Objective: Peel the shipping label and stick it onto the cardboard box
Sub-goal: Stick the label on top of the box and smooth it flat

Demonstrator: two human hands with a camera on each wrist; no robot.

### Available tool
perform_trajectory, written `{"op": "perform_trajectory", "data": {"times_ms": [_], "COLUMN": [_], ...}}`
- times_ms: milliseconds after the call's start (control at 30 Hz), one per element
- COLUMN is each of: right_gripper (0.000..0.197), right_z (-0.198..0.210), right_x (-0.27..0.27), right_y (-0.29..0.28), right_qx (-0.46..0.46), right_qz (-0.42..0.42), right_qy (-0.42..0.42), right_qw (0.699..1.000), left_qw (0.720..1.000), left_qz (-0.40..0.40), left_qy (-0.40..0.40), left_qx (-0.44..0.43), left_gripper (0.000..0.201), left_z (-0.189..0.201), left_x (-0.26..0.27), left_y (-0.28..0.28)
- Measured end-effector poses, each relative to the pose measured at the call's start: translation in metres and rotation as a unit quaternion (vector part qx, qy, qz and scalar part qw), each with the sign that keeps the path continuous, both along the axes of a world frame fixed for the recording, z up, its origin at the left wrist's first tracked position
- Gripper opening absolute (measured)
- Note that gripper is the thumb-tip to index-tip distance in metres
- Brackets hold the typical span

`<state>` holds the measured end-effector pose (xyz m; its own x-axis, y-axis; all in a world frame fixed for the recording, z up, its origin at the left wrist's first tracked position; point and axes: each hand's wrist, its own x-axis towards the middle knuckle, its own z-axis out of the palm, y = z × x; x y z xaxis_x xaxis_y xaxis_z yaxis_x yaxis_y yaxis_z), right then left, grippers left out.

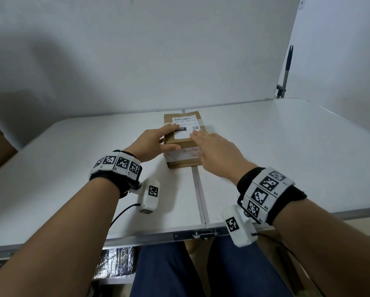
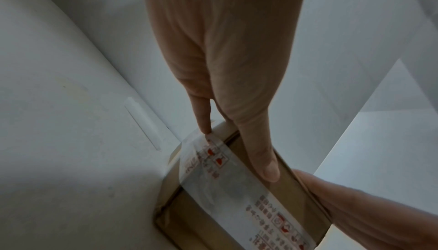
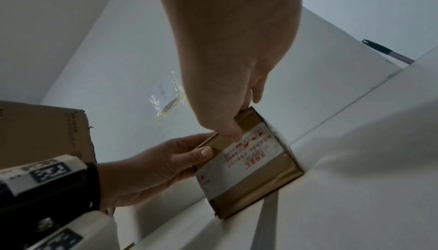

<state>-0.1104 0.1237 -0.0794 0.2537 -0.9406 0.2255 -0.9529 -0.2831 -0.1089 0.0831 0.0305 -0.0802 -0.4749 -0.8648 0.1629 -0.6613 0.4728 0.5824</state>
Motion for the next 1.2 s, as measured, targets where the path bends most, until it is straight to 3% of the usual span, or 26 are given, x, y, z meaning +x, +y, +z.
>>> {"op": "perform_trajectory", "data": {"times_ms": [400,800,866,1033,1200], "right_gripper": [0.064,0.058,0.063,0.046,0.045], "right_z": [0.0,0.02,0.023,0.041,0.061], "right_x": [-0.014,-0.034,-0.029,-0.005,0.014], "right_y": [0.0,-0.01,-0.018,-0.051,-0.093], "right_qx": [0.012,0.086,0.079,0.021,0.007], "right_qz": [-0.025,-0.14,-0.135,-0.085,-0.071], "right_qy": [-0.024,-0.147,-0.177,-0.228,-0.207], "right_qw": [0.999,0.975,0.972,0.97,0.976], "left_qw": [1.0,1.0,1.0,0.994,0.993], "left_qz": [-0.009,-0.009,-0.01,-0.028,-0.03], "left_qy": [0.017,0.013,0.008,-0.092,-0.087], "left_qx": [0.004,0.0,0.003,-0.048,-0.069], "left_gripper": [0.062,0.061,0.061,0.053,0.041], "left_z": [-0.006,-0.002,0.001,0.018,0.03], "left_x": [0.001,0.002,0.002,-0.003,-0.006], "left_y": [-0.006,-0.003,-0.003,-0.006,-0.024]}}
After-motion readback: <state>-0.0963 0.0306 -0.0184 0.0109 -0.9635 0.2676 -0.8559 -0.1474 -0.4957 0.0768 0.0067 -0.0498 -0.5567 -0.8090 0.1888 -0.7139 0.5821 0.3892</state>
